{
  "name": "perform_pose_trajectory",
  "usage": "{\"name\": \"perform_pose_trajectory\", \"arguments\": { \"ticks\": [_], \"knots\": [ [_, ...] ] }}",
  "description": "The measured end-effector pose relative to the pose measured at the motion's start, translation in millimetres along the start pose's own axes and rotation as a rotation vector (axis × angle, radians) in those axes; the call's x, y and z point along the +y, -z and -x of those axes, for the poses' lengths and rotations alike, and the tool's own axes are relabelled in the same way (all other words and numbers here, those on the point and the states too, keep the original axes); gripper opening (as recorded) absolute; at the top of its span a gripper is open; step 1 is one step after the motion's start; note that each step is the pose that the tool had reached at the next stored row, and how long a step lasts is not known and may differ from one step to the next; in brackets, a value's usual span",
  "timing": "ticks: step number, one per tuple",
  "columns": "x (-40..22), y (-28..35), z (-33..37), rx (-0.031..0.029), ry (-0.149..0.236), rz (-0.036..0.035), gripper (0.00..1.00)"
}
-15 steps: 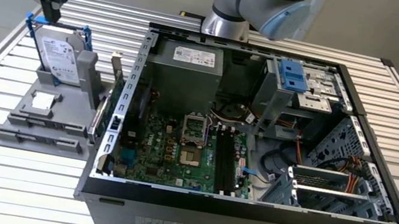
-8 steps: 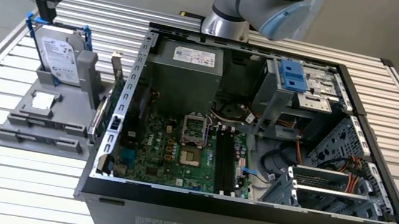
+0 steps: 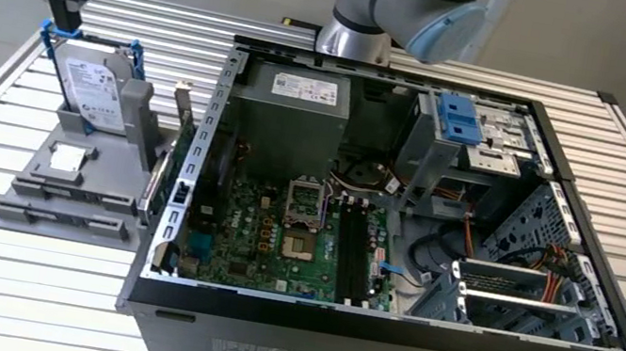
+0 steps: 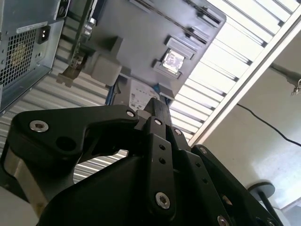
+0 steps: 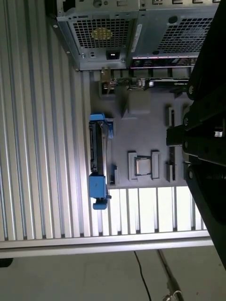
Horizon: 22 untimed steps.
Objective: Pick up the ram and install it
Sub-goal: 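Reach for the ram, then pick up the ram and move it above insertion slot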
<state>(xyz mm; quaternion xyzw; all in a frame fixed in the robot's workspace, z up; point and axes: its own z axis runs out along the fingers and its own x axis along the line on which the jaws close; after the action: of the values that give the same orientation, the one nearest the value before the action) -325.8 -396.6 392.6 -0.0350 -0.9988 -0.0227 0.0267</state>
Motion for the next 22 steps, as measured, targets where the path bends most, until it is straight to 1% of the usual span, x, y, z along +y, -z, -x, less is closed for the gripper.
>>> {"name": "perform_pose_trajectory", "arguments": {
  "ticks": [4,7,8,9,10,11,12,13,15,22],
  "knots": [
    [0.1,-0.3,-5.6,0.0001,0.002,-0.0001,0.00],
    [0.1,-0.3,-6.5,-0.0002,0.003,-0.0002,0.00],
    [0.1,-0.4,-7.0,-0.0028,0.003,0.0000,0.00],
    [0.3,-0.5,-7.2,-0.0132,0.004,0.0006,0.00],
    [0.4,-0.5,-7.2,-0.0286,0.007,0.0008,0.00],
    [0.6,-0.4,-7.3,-0.0426,0.010,0.0007,0.00],
    [0.7,-0.4,-7.4,-0.0539,0.013,0.0003,0.00],
    [0.9,-0.5,-7.8,-0.0604,0.016,-0.0001,0.00],
    [1.2,-0.6,-9.6,-0.0610,0.022,-0.0004,0.00],
    [1.3,-0.7,-10.2,-0.0609,0.023,-0.0003,0.00]
  ]
}}
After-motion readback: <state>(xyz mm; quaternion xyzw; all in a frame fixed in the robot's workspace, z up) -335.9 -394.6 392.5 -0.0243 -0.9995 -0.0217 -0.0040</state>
